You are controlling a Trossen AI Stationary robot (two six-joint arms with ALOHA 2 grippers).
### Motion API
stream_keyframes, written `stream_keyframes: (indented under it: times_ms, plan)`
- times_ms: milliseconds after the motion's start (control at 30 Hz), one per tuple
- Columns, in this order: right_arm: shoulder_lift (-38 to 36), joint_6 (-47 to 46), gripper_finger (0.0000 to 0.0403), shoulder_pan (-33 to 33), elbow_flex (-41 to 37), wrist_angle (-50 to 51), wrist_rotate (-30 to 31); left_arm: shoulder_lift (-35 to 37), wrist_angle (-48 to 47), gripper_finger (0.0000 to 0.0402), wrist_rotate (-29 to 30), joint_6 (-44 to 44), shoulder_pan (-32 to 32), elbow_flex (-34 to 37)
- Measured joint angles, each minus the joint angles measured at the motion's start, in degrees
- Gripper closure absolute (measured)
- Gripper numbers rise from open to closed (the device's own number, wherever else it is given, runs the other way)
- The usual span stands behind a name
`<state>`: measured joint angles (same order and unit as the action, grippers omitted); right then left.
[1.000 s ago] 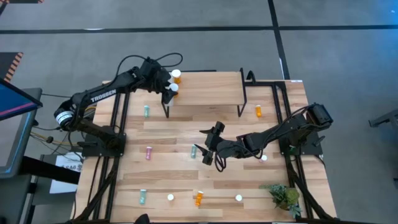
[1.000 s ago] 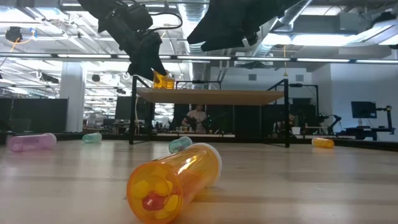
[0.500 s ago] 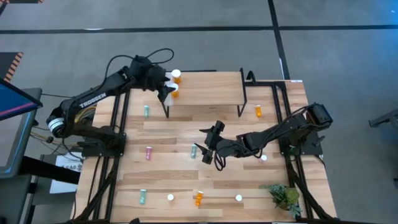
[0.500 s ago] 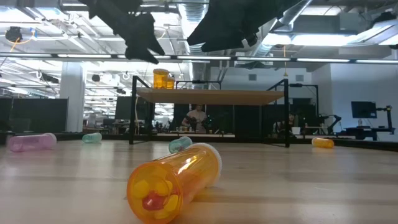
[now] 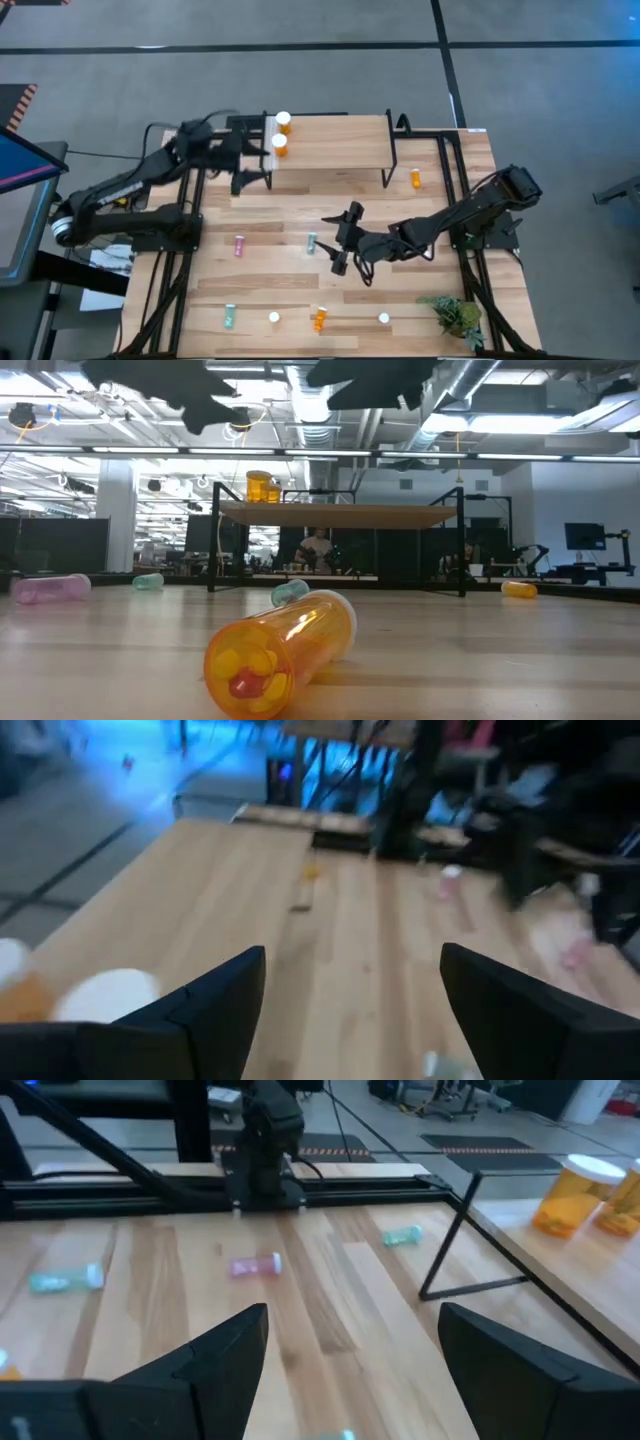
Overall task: Pick and place medicine bottles onto shelf by color
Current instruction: Put the top right small pink pill bottle on the shelf
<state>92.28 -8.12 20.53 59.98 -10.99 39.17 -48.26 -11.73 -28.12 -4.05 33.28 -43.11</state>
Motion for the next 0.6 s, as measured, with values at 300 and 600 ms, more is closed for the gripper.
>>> stream_keyframes:
  times_ms: [300,600]
  plan:
    - [-2.14,0.48,0.0091,0.99,-0.06,0.61,1.76,18.86,24.54,0.0131,7.63,8.72,-11.83,20.1]
    - [-5.42,-2.28,0.0091,2.74,-0.08,5.14,3.14,22.47,14.8,0.0132,21.93,12.65,-13.4,21.37]
